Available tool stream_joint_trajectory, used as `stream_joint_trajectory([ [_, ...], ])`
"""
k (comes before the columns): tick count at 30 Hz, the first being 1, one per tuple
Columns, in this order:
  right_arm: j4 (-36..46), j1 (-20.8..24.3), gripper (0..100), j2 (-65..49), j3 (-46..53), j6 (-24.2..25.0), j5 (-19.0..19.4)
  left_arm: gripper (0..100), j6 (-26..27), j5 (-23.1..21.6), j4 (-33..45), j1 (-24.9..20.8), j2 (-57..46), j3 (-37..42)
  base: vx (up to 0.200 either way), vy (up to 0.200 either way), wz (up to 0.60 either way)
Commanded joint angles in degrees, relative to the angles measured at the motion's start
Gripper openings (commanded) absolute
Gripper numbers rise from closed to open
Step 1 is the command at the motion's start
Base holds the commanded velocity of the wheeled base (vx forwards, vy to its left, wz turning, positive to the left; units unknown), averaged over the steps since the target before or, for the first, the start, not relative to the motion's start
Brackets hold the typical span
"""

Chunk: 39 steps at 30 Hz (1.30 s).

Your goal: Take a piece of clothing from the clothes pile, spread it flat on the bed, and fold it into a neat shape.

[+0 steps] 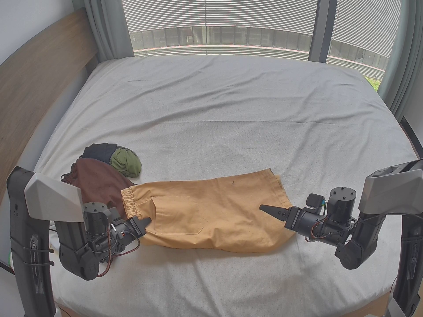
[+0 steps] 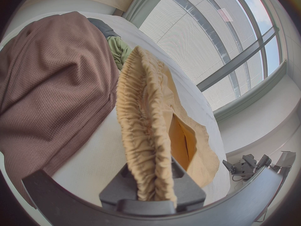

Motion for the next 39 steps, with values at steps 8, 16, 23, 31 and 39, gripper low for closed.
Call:
stream_joint_trajectory([
  [8,0.0,0.1,100,0.2,0.0,0.0,0.0,0,3.7,-1.1,-0.1,2.7,-1.7,2.6,0.0,0.0,0.0],
  [16,0.0,0.0,100,0.2,0.0,0.0,0.0,0,3.4,-1.2,0.0,-0.1,-4.5,2.0,0.0,0.0,0.0],
  [23,0.0,-0.3,100,0.1,0.0,0.0,0.0,0,3.3,-0.7,0.0,-4.1,-5.5,0.2,0.0,0.0,0.0],
  [31,0.0,-0.9,100,0.1,-0.3,0.0,0.0,0,3.3,-0.5,0.1,-7.9,-5.4,-1.7,0.0,0.0,0.0],
  [39,0.0,-0.9,100,0.0,-0.1,0.1,0.0,0,3.3,-0.2,2.3,-10.0,-5.1,-4.6,0.0,0.0,0.0],
])
